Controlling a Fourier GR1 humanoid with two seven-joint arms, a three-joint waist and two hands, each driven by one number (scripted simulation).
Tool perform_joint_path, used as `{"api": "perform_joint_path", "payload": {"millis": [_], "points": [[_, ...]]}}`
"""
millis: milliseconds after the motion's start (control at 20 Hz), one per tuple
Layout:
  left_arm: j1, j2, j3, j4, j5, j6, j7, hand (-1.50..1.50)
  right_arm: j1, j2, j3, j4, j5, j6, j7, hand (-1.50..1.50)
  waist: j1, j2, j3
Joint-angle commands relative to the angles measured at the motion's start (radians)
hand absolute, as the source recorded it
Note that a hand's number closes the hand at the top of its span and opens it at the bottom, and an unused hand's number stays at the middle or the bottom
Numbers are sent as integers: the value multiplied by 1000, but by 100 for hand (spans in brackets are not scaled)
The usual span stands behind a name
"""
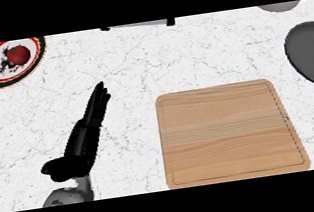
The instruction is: Pick the cupcake from the cutting board and place it in the pan
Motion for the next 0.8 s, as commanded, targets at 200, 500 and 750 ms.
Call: {"api": "perform_joint_path", "payload": {"millis": [200,500,750], "points": [[-4,-14,-9,15,2,-3,-9,0,-82,6,18,157,4,231,-5,-150,16,8,4],[-28,4,26,17,18,-9,8,0,-113,22,-115,125,-131,187,-140,-150,-3,4,5],[14,-11,-7,8,-9,5,-16,0,-103,-61,-212,150,-232,310,-195,-150,-24,-5,4]]}}
